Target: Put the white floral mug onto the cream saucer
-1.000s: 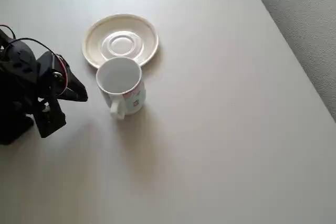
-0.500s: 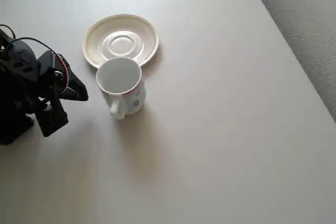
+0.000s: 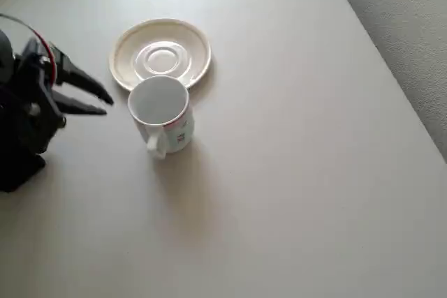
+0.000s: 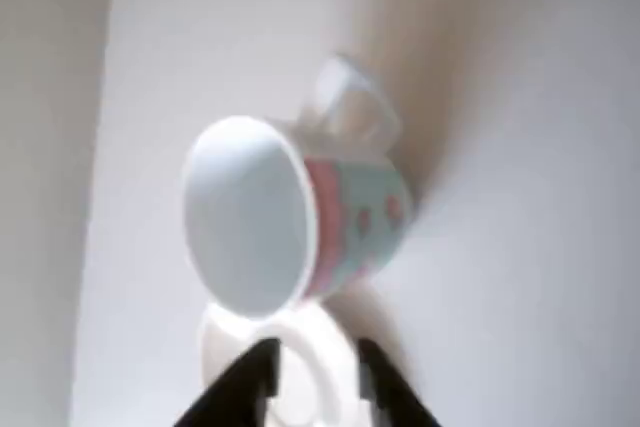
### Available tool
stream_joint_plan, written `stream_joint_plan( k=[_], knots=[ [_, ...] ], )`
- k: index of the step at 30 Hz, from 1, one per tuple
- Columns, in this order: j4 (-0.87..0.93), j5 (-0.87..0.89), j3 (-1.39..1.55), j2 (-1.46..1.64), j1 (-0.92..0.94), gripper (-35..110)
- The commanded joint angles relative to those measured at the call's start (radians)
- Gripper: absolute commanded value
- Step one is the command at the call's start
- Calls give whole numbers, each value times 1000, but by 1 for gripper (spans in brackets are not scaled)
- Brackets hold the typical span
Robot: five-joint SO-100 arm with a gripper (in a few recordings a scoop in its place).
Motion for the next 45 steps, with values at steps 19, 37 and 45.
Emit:
stream_joint_plan(
  k=[19,37,45],
  knots=[
    [-304,17,-2,-676,3,16],
    [-391,-5,118,-594,21,-2],
    [-163,-2,-52,-318,-14,-2]
  ],
)
